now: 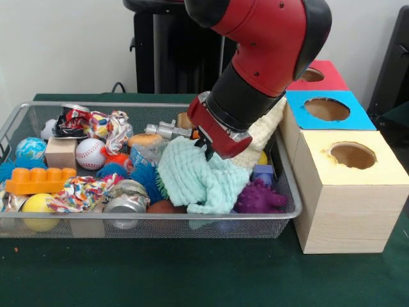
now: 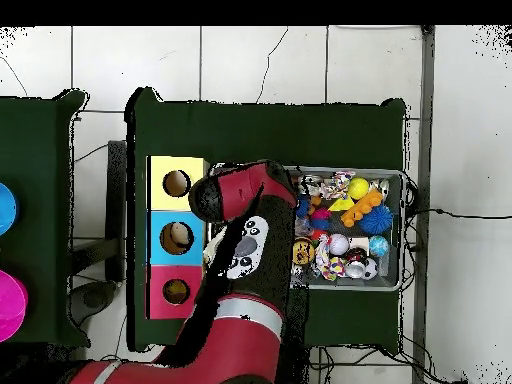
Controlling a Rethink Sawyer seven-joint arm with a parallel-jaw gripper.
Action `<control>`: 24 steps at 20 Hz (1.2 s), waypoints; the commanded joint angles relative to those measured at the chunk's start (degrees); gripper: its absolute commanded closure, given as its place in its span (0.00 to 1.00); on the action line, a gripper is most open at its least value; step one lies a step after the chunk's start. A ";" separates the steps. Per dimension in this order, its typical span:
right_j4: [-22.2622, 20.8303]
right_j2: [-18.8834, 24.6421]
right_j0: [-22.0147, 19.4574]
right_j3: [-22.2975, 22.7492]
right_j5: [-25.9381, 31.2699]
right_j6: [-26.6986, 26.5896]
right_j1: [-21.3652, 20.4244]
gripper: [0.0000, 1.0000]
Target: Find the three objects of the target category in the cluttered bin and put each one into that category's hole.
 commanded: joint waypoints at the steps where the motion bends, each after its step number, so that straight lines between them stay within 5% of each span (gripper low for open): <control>1: 4.18 -2.03 1.68 3.61 -7.04 18.65 -0.51 1.00; 7: 6.32 -3.28 1.73 3.81 -6.51 15.65 -1.03 1.00; 13: -0.09 -14.58 7.22 -0.46 -4.45 13.31 -0.86 1.00; 24: 0.54 -23.97 11.38 -0.05 -8.11 16.18 4.46 1.00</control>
